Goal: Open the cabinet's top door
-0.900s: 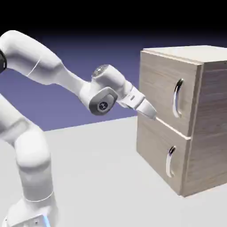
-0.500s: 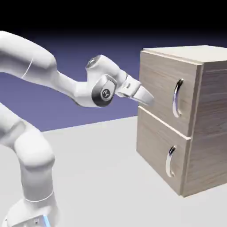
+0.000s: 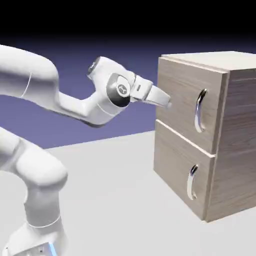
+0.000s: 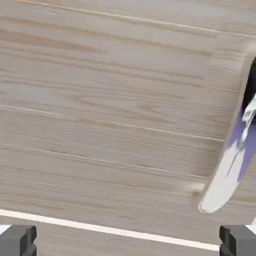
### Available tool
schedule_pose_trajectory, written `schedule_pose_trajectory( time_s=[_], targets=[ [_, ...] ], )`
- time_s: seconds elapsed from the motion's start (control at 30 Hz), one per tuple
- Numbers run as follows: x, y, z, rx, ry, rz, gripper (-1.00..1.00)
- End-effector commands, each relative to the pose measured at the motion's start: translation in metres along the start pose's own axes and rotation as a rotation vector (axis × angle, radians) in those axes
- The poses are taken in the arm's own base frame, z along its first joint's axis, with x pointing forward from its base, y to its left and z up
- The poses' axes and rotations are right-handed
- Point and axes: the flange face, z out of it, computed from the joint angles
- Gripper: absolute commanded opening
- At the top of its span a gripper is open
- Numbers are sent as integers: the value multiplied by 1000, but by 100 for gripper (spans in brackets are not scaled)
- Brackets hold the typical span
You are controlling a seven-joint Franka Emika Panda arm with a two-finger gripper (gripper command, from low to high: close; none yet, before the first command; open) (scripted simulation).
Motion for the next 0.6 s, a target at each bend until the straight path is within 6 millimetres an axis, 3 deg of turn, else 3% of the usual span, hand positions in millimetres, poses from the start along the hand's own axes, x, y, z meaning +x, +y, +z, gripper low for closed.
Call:
schedule_pose_trajectory(
  time_s=[0.0,0.3,0.57],
  targets=[
    [1,1,-1,6,11,0,100],
    [10,17,-2,65,110,13,100],
    [16,38,8,131,199,41,100]
  ],
)
